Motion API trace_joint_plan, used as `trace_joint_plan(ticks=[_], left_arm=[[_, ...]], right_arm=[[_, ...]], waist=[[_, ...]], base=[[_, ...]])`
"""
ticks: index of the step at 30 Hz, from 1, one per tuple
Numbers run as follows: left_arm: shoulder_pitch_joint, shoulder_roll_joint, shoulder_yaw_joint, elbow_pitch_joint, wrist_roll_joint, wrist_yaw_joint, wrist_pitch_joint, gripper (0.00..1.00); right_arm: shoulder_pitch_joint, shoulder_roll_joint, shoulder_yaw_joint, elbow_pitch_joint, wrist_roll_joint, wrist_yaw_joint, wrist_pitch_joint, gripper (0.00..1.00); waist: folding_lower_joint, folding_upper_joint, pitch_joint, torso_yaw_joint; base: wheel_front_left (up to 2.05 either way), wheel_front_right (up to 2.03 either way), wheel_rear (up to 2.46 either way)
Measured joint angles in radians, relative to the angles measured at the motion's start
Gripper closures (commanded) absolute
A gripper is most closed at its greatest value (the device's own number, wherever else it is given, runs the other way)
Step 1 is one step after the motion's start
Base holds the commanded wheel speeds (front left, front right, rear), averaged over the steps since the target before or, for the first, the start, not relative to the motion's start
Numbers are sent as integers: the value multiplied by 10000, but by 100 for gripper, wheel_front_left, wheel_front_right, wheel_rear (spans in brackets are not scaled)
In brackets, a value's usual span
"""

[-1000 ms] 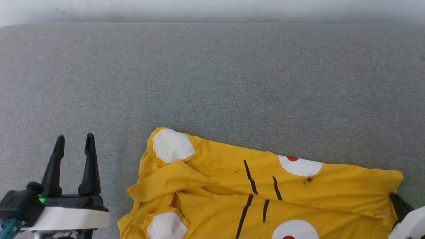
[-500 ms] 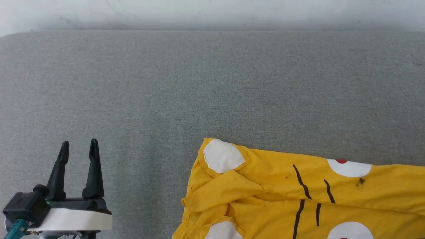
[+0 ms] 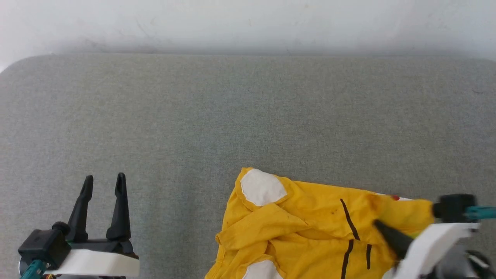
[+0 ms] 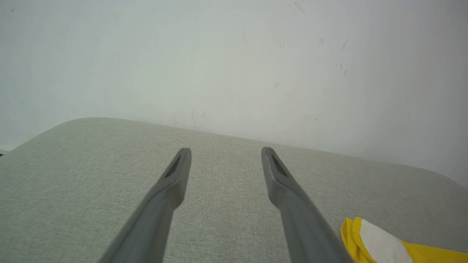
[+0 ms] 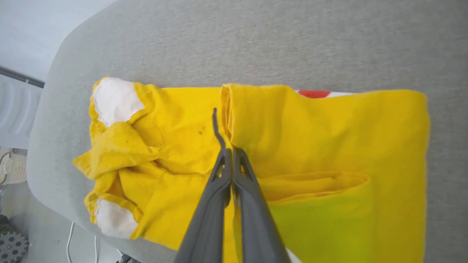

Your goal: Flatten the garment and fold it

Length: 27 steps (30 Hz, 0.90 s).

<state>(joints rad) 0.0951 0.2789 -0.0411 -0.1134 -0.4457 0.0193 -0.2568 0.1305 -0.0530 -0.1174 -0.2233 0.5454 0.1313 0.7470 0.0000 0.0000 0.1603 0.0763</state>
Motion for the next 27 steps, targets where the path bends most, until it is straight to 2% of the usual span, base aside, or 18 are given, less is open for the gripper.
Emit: trace_joint_plan(ticks=[6, 13, 19, 27], left_arm=[[109, -36, -113, 25, -4, 6, 75, 0], [415, -92, -176, 4, -36, 96, 194, 0], [467, -182, -288, -2, -96, 109, 207, 0], [414, -261, -520, 188, -222, 82, 247, 0]], right_arm=[[-125, 8, 2157, -182, 407, 0, -194, 100], [-884, 10, 3864, 111, 585, 0, -619, 100], [-1849, 13, 4980, 1419, 541, 0, -1409, 100], [-3323, 15, 5718, 4125, 426, 0, -2646, 100]], waist=[[0, 0, -393, 96], [-1, 0, -822, 208], [-1, 0, -898, 369], [0, 0, -683, 643]], base=[[0, 0, 0], [0, 0, 0], [0, 0, 0], [0, 0, 0]])
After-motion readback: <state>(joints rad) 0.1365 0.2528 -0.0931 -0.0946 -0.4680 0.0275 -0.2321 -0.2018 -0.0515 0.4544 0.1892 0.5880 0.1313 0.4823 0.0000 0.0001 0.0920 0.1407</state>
